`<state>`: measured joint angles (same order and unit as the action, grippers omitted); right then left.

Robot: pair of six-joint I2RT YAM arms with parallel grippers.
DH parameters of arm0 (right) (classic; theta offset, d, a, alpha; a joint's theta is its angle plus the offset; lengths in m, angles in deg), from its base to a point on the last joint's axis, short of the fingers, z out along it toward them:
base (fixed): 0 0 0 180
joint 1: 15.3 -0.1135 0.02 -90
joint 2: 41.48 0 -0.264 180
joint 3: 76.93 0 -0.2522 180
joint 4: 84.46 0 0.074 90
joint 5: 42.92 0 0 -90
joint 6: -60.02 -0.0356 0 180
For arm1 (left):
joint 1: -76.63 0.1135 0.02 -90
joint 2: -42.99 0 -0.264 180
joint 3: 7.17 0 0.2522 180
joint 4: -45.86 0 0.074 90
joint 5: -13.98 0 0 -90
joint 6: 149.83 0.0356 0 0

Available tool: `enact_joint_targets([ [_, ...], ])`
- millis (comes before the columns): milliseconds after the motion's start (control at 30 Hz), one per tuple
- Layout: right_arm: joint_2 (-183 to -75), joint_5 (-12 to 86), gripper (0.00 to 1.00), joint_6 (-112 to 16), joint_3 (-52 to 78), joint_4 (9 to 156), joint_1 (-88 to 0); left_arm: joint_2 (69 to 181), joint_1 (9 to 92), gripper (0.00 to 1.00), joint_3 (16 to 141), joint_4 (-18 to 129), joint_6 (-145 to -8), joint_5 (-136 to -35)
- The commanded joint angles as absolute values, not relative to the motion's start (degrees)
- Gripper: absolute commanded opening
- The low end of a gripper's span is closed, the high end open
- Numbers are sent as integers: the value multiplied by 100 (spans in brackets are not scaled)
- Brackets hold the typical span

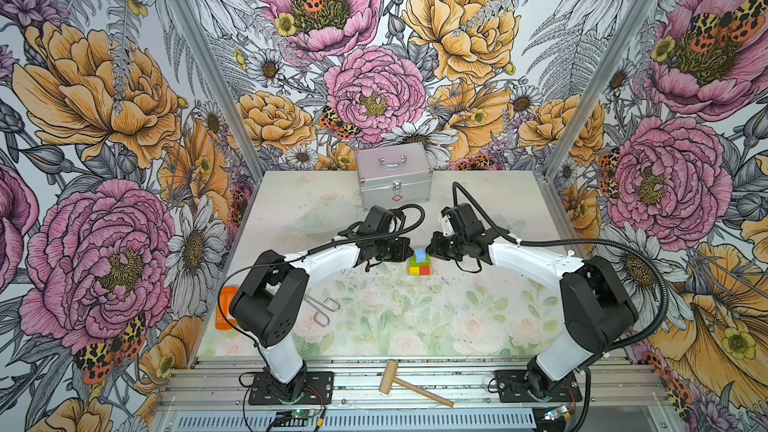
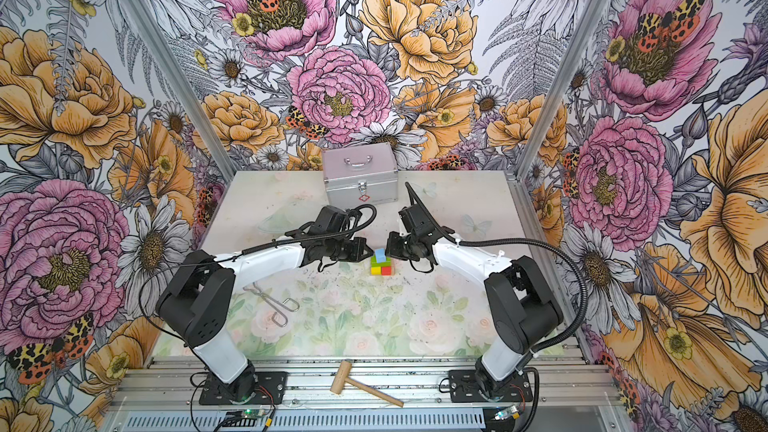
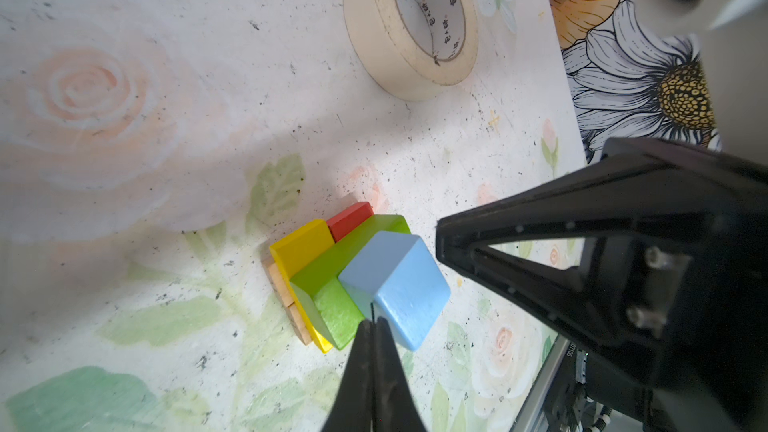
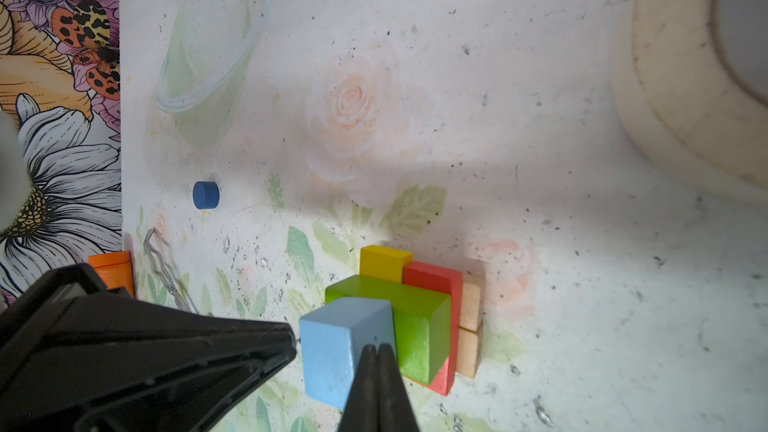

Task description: Build the wood block tower

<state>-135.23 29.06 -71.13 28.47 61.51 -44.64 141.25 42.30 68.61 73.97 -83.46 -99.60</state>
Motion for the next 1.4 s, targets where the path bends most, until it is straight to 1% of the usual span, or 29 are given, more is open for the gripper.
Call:
enact_joint_targets([
  [0,-13482,2915,0,-7168,2761,6277,-4506,14256,4243,0,7037,7333,-8260,-9958],
  [1000,-13316,3012,0,-7183,2981,6269,-4471,14254,4251,0,7024,7376,-8233,-9941],
  [1200,-13048,3082,0,-7151,2997,6203,-4306,13997,4342,0,7050,7496,-8188,-9806],
  [1367,-12844,3168,0,-7069,2973,6057,-4221,13460,4597,0,7089,7983,-8092,-9345],
])
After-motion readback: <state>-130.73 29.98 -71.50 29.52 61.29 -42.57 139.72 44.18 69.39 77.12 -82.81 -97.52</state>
